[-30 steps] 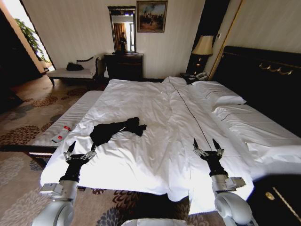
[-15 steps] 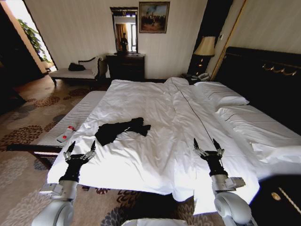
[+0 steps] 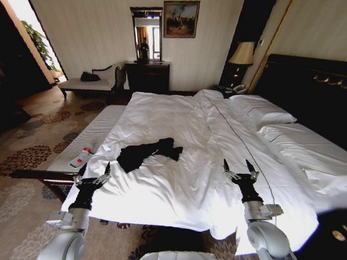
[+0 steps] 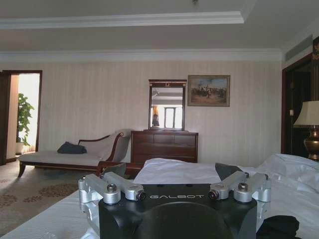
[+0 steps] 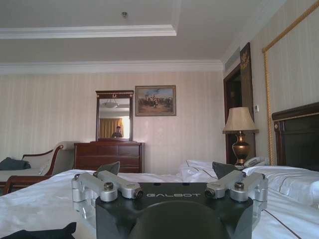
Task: Fold the clothes on the bed.
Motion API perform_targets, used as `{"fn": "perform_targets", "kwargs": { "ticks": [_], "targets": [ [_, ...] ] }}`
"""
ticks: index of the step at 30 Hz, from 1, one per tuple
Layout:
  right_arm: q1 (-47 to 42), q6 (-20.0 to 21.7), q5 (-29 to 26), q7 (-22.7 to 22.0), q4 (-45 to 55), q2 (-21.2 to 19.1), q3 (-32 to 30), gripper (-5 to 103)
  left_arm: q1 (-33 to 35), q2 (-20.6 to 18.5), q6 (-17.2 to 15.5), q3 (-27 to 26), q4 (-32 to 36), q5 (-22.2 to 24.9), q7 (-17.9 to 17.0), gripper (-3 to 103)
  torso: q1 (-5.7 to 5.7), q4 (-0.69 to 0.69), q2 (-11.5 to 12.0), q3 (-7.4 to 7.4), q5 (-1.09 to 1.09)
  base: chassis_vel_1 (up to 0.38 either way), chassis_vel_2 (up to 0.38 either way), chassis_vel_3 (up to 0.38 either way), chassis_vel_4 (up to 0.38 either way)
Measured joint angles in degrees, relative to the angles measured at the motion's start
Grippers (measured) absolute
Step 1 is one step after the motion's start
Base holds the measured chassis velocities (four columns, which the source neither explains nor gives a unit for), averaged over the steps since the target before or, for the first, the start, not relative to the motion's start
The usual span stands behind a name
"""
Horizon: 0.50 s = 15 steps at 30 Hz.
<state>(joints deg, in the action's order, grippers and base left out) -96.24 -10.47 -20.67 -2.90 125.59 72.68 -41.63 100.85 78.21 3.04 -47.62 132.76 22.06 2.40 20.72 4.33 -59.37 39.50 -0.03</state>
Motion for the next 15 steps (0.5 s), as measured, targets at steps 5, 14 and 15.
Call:
{"fn": "perform_targets", "kwargs": {
  "ticks": [5,14,15],
  "targets": [
    [-0.1,-0.1,0.0,-0.1,0.0,-0.1,-0.1,100,0.1,0.2,0.1,0.1,0.0,-0.1,0.0,100,0.0,0.0,0.0,0.0,0.0,-0.009,0.101,0.014,-0.104],
    [0.0,-0.2,0.0,-0.1,0.1,-0.1,-0.1,100,0.1,0.4,0.1,0.1,0.1,-0.3,0.0,100,0.0,0.0,0.0,0.0,0.0,-0.004,0.131,0.003,-0.127],
    [0.1,-0.2,0.0,-0.1,0.1,-0.1,-0.1,100,0.1,0.4,0.1,0.1,0.1,-0.3,0.0,100,0.0,0.0,0.0,0.0,-0.01,-0.015,0.14,0.015,-0.137]
  ]
}}
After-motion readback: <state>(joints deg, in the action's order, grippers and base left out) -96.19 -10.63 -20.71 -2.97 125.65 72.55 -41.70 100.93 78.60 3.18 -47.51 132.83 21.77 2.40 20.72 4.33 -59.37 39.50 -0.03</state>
